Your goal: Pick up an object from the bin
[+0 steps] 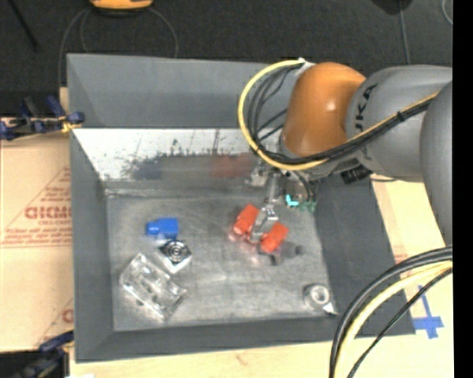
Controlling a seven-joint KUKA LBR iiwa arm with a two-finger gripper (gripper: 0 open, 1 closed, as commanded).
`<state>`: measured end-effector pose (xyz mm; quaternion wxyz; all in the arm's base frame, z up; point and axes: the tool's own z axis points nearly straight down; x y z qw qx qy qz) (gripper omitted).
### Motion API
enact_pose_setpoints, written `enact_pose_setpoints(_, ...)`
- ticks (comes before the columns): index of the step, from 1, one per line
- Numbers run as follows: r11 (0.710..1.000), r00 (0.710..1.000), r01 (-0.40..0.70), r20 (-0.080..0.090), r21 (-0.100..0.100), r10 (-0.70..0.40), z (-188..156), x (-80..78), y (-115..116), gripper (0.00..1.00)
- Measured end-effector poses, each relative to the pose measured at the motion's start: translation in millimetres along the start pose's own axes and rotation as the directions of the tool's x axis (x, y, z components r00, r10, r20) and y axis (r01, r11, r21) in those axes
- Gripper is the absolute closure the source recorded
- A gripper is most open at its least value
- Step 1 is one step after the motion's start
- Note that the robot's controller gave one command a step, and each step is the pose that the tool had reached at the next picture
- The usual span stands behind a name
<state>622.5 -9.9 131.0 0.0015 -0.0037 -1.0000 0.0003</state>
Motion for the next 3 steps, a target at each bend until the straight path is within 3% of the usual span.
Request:
enact_pose_setpoints(1,1.0,0.999,0.031,0.012,0.0,-0.031,47,8.5,-30,0.0)
enact_pose_setpoints(2,1.0,0.999,0.03,0.01,0.0,-0.03,48,9.3,-31,1.0)
enact_pose_setpoints(3,0.993,0.993,0.118,0.016,0.005,-0.118,-92,8.8,-37,1.0)
